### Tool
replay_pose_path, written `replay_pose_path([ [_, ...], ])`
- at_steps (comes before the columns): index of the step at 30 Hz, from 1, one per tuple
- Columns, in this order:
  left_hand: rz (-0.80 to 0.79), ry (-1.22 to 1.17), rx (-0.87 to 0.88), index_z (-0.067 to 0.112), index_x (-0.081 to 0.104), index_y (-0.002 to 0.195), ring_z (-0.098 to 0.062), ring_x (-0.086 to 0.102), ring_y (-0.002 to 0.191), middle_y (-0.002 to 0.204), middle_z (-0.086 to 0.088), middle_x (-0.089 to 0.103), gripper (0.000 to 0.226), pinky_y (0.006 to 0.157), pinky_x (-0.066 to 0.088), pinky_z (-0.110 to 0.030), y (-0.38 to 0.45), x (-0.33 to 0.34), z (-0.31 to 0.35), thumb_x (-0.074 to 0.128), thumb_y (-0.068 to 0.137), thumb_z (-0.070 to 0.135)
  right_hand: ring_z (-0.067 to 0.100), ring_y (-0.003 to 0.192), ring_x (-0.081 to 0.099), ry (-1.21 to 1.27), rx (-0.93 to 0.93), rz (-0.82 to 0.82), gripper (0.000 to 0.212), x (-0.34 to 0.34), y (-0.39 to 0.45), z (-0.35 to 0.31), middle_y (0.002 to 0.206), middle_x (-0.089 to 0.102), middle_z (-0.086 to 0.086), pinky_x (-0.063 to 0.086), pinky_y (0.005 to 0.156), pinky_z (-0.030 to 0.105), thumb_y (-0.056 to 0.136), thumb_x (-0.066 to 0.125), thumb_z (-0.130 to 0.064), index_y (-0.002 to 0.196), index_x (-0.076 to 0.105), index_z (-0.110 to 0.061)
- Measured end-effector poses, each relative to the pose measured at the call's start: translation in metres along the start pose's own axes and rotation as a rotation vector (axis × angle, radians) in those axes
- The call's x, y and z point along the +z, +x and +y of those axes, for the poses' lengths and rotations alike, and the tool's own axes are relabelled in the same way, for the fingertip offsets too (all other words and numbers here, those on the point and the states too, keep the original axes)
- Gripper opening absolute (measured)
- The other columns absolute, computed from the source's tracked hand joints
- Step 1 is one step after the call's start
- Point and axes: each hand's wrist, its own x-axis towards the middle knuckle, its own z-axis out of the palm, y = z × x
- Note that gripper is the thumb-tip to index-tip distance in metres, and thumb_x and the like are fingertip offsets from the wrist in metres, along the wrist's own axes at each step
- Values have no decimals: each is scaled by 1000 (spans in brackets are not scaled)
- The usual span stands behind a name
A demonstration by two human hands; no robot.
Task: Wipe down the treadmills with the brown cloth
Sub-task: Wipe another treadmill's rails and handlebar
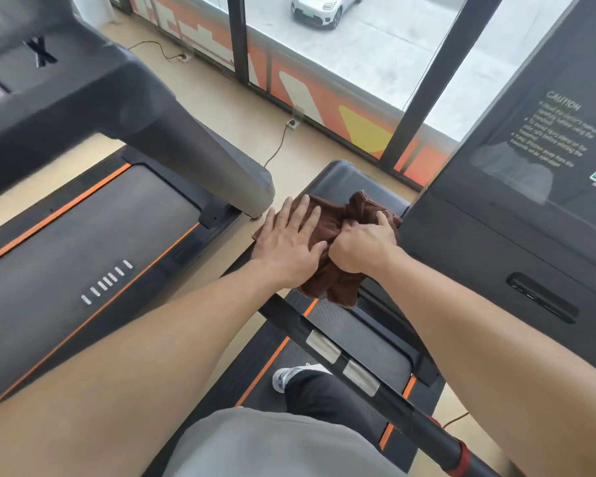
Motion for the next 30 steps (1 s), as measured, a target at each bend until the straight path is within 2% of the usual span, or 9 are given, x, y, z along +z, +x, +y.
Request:
replay_pose_path([
  [3,-8,-1,20,26,-8,162,-25,-21,155,169,0,-22,70,125,-11,-49,4,-1,-1,18,105,56,21,148,36,47,2,46,58,6,6,3,160,41,5,-1,121,54,102,24,-39,150,44,-14],
  [9,-59,-13,53,28,-8,162,-26,-25,154,167,3,-26,72,125,-12,-52,13,-4,-2,19,103,60,19,138,47,243,-148,59,42,-4,-3,27,142,61,0,6,124,44,97,39,-22,132,62,-31],
  [11,-88,-27,60,29,-7,162,-26,-26,153,167,4,-27,73,124,-13,-52,15,-6,-2,21,102,60,25,119,56,267,-141,39,25,-13,-9,32,115,70,3,31,108,37,94,46,-20,92,67,-33],
  [13,-114,-45,67,31,-7,162,-25,-28,153,166,5,-28,74,124,-13,-52,16,-10,-3,23,102,61,29,102,60,216,-79,46,18,-24,-19,29,100,68,4,41,83,32,92,49,-24,79,61,-25],
  [16,-128,-52,74,33,-9,162,-24,-29,152,166,6,-29,74,124,-13,-52,15,-12,-4,24,102,61,29,109,64,7,-3,64,24,-26,-29,6,115,71,5,40,99,39,96,44,-30,97,66,-23],
  [18,-138,-51,79,33,-10,162,-24,-30,152,165,6,-30,74,124,-12,-52,15,-13,-5,23,103,62,29,126,59,-92,14,0,36,-21,-27,-8,126,69,5,19,120,52,100,38,-33,111,70,-22],
  [20,-142,-64,84,33,-10,162,-25,-31,151,165,6,-31,74,124,-12,-52,16,-12,-6,23,102,61,30,142,45,-118,27,-85,46,-21,-21,-11,141,61,3,2,123,59,104,31,-36,130,66,-22],
  [26,-128,-74,104,32,-8,162,-24,-30,152,166,6,-29,74,125,-11,-52,20,-9,-8,26,102,60,24,158,2,-7,56,-235,69,-18,1,3,171,9,10,-18,120,58,105,20,-42,162,8,-7],
  [30,-126,-104,135,32,-3,163,-22,-28,153,166,9,-27,73,125,-9,-52,31,-13,-13,29,103,58,29,153,24,70,13,-135,62,-14,-2,2,161,37,12,-12,122,59,102,31,-36,159,29,-11],
])
